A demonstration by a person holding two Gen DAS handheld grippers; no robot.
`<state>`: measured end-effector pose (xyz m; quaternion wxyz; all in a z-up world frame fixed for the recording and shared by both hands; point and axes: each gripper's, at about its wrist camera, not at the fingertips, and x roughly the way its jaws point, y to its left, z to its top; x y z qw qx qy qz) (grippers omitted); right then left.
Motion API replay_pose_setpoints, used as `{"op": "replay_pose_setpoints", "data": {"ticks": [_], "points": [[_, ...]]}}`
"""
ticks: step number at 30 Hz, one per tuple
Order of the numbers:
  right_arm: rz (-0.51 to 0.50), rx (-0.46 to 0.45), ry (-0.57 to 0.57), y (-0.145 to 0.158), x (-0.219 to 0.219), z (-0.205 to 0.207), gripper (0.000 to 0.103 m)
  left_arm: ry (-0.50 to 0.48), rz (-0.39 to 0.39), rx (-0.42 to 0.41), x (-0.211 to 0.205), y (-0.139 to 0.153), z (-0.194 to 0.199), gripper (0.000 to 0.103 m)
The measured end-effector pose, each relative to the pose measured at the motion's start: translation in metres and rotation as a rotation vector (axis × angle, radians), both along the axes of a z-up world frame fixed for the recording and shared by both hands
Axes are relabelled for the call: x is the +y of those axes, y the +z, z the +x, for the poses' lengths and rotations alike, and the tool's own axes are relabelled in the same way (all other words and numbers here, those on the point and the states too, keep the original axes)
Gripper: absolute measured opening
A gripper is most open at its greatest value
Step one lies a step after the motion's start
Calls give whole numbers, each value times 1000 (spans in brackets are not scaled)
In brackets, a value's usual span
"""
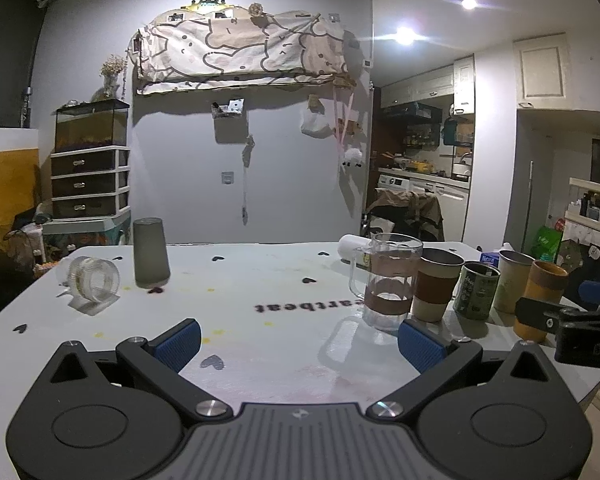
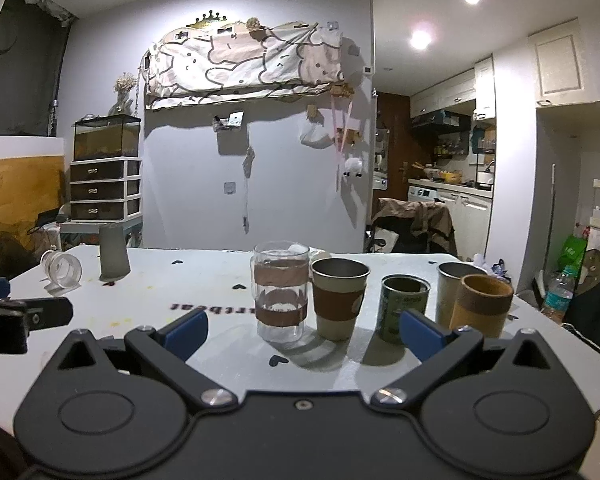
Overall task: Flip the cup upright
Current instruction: 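Move the right tool toward the white paper cup lying on its side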
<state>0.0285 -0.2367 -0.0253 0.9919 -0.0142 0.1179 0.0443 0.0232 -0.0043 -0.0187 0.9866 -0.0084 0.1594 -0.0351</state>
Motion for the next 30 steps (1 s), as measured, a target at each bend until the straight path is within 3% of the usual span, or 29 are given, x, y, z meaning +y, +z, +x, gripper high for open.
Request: {"op": "replay_pose_setpoints", "data": {"ticks": [5, 9, 12, 15, 18, 23, 30], "points": [[23, -2, 74, 5, -1, 13, 103, -15, -8, 13, 2, -4, 11, 103], [12, -63, 117, 32, -4, 31, 102, -28, -17, 11, 6, -5, 22, 103], [-19, -103, 146, 62, -7, 65, 102, -32, -20, 14, 11, -4, 35, 103], [-32, -87, 135, 90, -11, 118, 101, -21, -24, 16, 17, 0, 52, 103], [-3, -14, 150, 109, -17, 184, 97, -16, -35, 13, 26, 3, 68, 103], [7, 162, 164, 114, -18, 293, 96, 2, -58, 8, 44, 2, 97, 103], [-38, 442, 171, 80, 5, 429, 95, 15, -64, 42, 62, -6, 134, 103]]}}
